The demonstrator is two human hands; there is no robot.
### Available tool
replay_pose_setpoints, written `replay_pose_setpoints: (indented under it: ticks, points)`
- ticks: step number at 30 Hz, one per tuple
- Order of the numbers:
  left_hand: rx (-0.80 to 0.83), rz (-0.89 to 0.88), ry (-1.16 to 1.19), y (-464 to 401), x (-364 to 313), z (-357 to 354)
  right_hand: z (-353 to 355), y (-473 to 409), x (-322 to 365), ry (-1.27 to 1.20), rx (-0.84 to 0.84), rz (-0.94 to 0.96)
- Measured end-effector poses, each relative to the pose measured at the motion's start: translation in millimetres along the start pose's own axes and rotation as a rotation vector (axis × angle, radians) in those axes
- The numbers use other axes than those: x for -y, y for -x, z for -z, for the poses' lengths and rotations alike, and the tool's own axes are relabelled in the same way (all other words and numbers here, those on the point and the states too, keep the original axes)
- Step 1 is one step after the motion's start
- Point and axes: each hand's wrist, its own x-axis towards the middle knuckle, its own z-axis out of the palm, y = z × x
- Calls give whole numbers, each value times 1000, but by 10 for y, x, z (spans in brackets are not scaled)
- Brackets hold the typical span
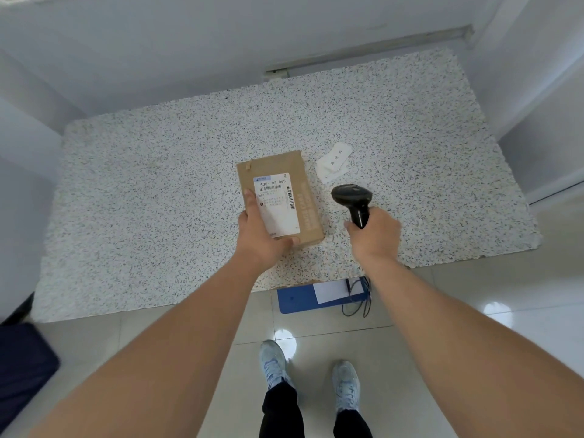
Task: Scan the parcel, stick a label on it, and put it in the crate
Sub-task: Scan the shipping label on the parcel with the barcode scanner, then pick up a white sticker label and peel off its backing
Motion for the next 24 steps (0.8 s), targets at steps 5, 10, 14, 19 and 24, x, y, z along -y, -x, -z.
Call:
replay_pose_setpoints:
  ticks: [5, 10, 14, 19, 24]
  points:
    - [59, 25, -24, -151, 15, 68, -102, -110, 20, 18, -7, -27]
    - [133, 30, -4, -282, 81, 108, -157, -146, -13, 20, -22, -51]
    - [158, 39, -23, -308, 64, 137, -173, -164, -48, 19, -16, -90]
    - [153, 53, -135, -208, -108, 170, -203, -192, -23, 39, -3, -118]
    - [147, 1, -358, -220, -199, 217, -223, -174, 47, 38, -2, -159]
